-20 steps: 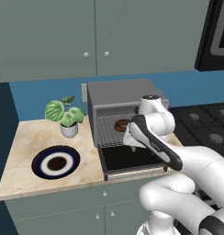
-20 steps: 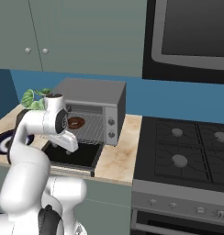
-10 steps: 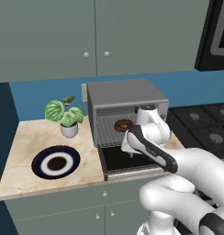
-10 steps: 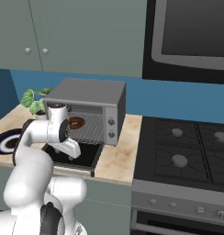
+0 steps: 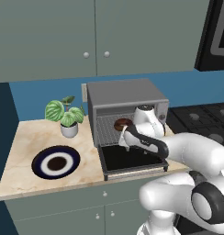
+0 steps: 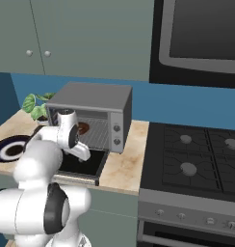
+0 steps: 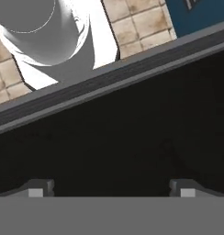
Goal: Pick up the bagel from the plate, place it on the toaster oven rack, close the door, and set the timer.
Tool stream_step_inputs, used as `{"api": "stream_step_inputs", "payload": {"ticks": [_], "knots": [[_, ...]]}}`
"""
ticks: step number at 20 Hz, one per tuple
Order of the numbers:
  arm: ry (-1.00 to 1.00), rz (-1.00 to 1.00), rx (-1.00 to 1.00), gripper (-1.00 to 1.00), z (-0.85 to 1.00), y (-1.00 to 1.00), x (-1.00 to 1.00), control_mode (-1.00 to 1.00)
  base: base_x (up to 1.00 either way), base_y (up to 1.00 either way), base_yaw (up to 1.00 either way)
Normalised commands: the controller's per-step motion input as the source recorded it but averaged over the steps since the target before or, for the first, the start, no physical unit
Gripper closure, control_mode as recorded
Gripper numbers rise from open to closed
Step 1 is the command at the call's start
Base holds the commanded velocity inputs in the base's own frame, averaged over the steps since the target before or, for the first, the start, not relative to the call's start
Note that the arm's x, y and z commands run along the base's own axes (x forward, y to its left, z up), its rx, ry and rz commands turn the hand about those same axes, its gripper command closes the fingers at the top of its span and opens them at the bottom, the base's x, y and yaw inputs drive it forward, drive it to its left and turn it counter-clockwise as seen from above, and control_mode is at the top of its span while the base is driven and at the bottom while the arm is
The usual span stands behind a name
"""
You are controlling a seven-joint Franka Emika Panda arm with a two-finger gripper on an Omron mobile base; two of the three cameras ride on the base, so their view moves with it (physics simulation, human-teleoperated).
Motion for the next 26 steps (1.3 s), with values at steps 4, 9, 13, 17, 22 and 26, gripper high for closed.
{"api": "stream_step_inputs", "payload": {"ticks": [4,9,13,17,22,26], "knots": [[-0.04,0.01,0.0,-1.0,-0.01,0.0,0.68,-1.0,0.0,0.0,0.0],[-0.08,0.0,0.0,-1.0,0.0,0.01,0.7,-1.0,0.0,0.0,0.0],[-0.14,0.0,0.0,-1.0,0.02,0.07,0.67,-1.0,0.0,0.0,0.0],[-0.1,0.0,-0.01,-1.0,0.28,0.03,-0.13,-1.0,0.0,0.0,0.0],[0.03,0.12,-0.03,-1.0,0.48,0.0,-1.0,-1.0,0.0,0.0,0.0],[0.12,0.21,-0.05,-1.0,0.62,0.04,-1.0,-1.0,0.0,0.0,0.0]]}}
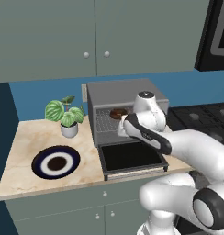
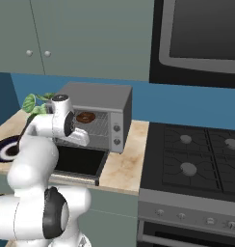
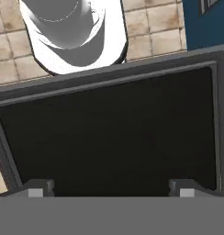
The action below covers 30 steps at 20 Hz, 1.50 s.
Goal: Pick up the bagel from the plate, place it on the toaster oven rack, close the door, and set the timer.
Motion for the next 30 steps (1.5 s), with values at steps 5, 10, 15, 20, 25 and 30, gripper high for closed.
{"api": "stream_step_inputs", "payload": {"ticks": [5,10,15,20,25,30], "knots": [[0.12,0.3,-0.13,-1.0,0.46,0.33,-1.0,-1.0,0.0,0.0,0.0],[0.16,0.36,-0.24,-1.0,0.17,0.66,-0.9,-1.0,0.0,0.0,0.0],[0.02,0.37,-0.32,-1.0,0.0,0.63,-0.79,-1.0,0.0,0.0,0.0],[0.0,0.3,-0.32,-1.0,-0.12,0.36,-0.39,-1.0,0.0,0.0,0.0],[-0.01,0.17,-0.29,-1.0,-0.37,0.14,0.05,-1.0,0.0,0.0,0.0],[0.0,0.12,-0.27,-1.0,-0.45,0.0,0.26,-1.0,0.0,0.0,0.0]]}}
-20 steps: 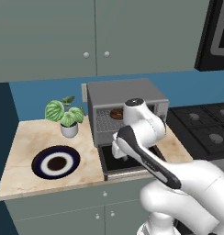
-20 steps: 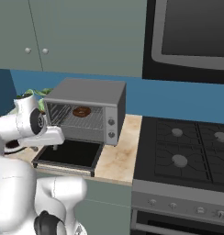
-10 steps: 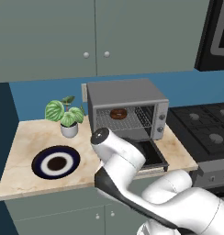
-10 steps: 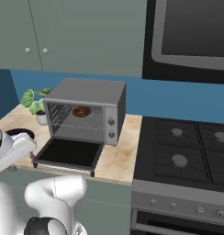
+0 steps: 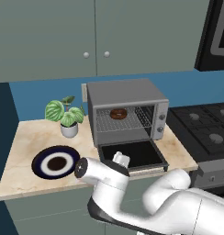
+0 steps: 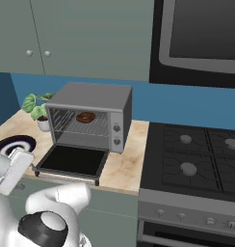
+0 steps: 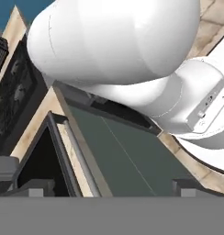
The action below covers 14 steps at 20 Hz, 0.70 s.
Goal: Pick up the bagel from the plate, place it on the toaster oven rack, close the door, and set the timer.
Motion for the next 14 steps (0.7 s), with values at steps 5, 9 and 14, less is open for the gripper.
{"api": "stream_step_inputs", "payload": {"ticks": [5,9,14], "knots": [[-0.04,0.12,-0.25,-1.0,-0.35,0.0,0.22,-1.0,0.0,0.0,0.0],[-0.11,0.13,-0.21,-1.0,-0.23,0.04,0.24,-1.0,0.0,0.0,0.0],[-0.11,0.13,-0.19,-1.0,-0.23,0.0,0.43,-1.0,0.0,0.0,0.0]]}}
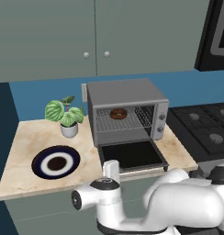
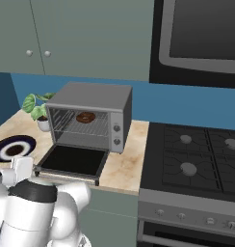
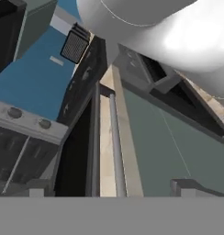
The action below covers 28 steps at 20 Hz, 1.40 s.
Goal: Pick up the bagel from the plate, place it on the toaster oven rack, close the door, and set the timer.
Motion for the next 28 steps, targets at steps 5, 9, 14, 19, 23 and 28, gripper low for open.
{"api": "stream_step_inputs", "payload": {"ticks": [5,9,14,19,23,28], "knots": [[-0.14,0.13,-0.14,-1.0,-0.18,0.0,0.37,-1.0,0.0,0.0,0.0],[-0.1,0.11,-0.16,-1.0,-0.23,0.04,0.19,-1.0,0.0,0.0,0.0],[-0.08,0.1,-0.12,-1.0,-0.09,0.14,0.22,-1.0,0.0,0.0,0.0],[-0.1,0.11,-0.06,-1.0,-0.03,0.12,0.26,-1.0,0.0,0.0,0.0],[-0.1,0.11,-0.05,-1.0,-0.12,0.02,0.19,-1.0,0.0,0.0,0.0],[-0.09,0.1,-0.05,-1.0,-0.12,0.0,0.1,-1.0,0.0,0.0,0.0]]}}
